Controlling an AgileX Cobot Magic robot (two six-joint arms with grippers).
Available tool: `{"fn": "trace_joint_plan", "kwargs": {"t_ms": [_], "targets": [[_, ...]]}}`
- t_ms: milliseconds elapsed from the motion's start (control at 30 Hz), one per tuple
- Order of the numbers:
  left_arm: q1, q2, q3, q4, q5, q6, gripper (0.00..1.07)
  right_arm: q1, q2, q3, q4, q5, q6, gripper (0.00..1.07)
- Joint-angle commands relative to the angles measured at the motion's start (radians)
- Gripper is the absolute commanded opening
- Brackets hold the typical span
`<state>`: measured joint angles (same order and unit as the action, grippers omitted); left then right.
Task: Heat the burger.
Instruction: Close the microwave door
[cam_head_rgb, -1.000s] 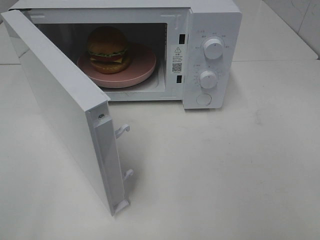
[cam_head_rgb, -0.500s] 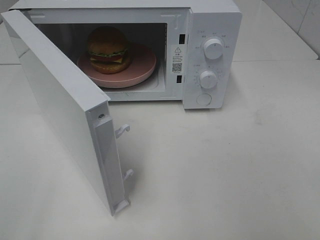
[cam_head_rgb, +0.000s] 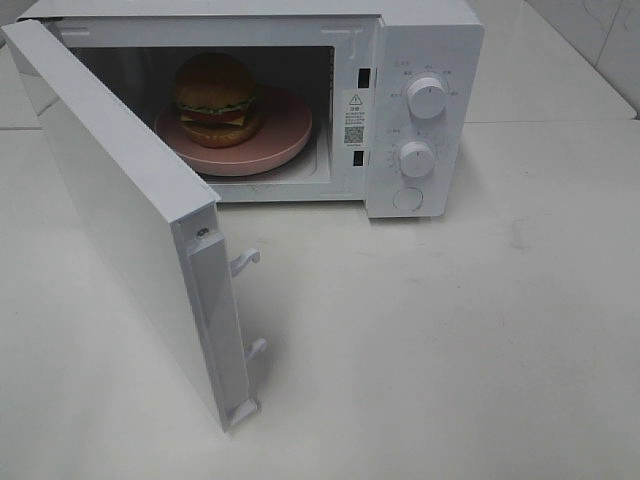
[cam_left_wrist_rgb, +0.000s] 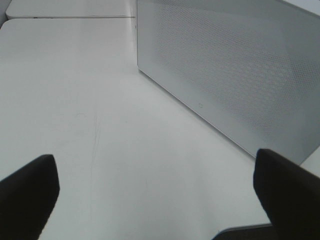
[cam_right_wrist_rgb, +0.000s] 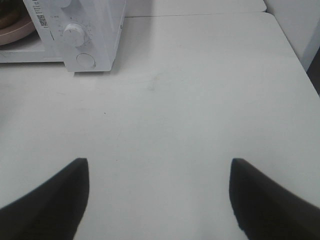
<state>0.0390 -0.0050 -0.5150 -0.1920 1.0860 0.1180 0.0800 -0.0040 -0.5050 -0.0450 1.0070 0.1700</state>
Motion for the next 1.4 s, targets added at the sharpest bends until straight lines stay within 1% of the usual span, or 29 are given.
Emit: {"fn": "trace_joint_plan", "kwargs": {"t_ms": [33,500,967,1067,1100,1133,1167,1200,1233,1267,1300,1333,1367,1400], "targets": [[-0.004,-0.013,-0.001,-0.002,-0.013,-0.005,0.98,-0.003,-0.028,0.004,-0.004,-0.011,0.003,0.76],[-0.004,-0.013,-0.001,-0.002,-0.013,-0.005,0.98,-0.003,-0.028,0.004,-0.004,-0.011,0.003,0.76],[-0.004,0.02,-0.001,-0.001,-0.014,-0.009,0.98,-0.003,-0.028,0.004,-0.004,-0.011,0.003,0.76],[-0.004,0.037,-0.013,-0.008,-0.027,-0.012,0.97,-0.003,-0.028,0.004,-0.004,-0.011,0.003,0.76],[-0.004,0.066,-0.033,-0.007,-0.05,-0.01,0.93,-0.003,-0.028,0.004,-0.004,-0.011,0.003,0.76],[-0.004,0.066,-0.033,-0.007,-0.05,-0.01,0.93,-0.003,-0.028,0.004,-0.004,-0.011,0.003,0.76],[-0.004,0.081,-0.043,-0.004,-0.062,-0.007,0.91,-0.003,-0.028,0.004,-0.004,-0.011,0.003,0.76],[-0.004,0.117,-0.053,0.006,-0.095,-0.007,0.83,-0.003,-0.028,0.004,-0.004,-0.011,0.003,0.76],[-0.004,0.117,-0.053,0.006,-0.095,-0.007,0.83,-0.003,-0.028,0.004,-0.004,-0.011,0.003,0.76],[-0.004,0.137,-0.054,0.006,-0.119,-0.007,0.77,-0.003,-0.028,0.004,-0.004,-0.011,0.003,0.76],[-0.004,0.177,-0.054,0.006,-0.162,-0.007,0.63,-0.003,-0.028,0.004,-0.004,-0.011,0.003,0.76],[-0.004,0.177,-0.054,0.006,-0.162,-0.007,0.63,-0.003,-0.028,0.004,-0.004,-0.011,0.003,0.76],[-0.004,0.198,-0.054,0.006,-0.184,-0.007,0.55,-0.003,-0.028,0.004,-0.004,-0.011,0.003,0.76],[-0.004,0.235,-0.054,0.006,-0.217,-0.008,0.41,-0.003,-0.028,0.004,-0.004,-0.011,0.003,0.76]]}}
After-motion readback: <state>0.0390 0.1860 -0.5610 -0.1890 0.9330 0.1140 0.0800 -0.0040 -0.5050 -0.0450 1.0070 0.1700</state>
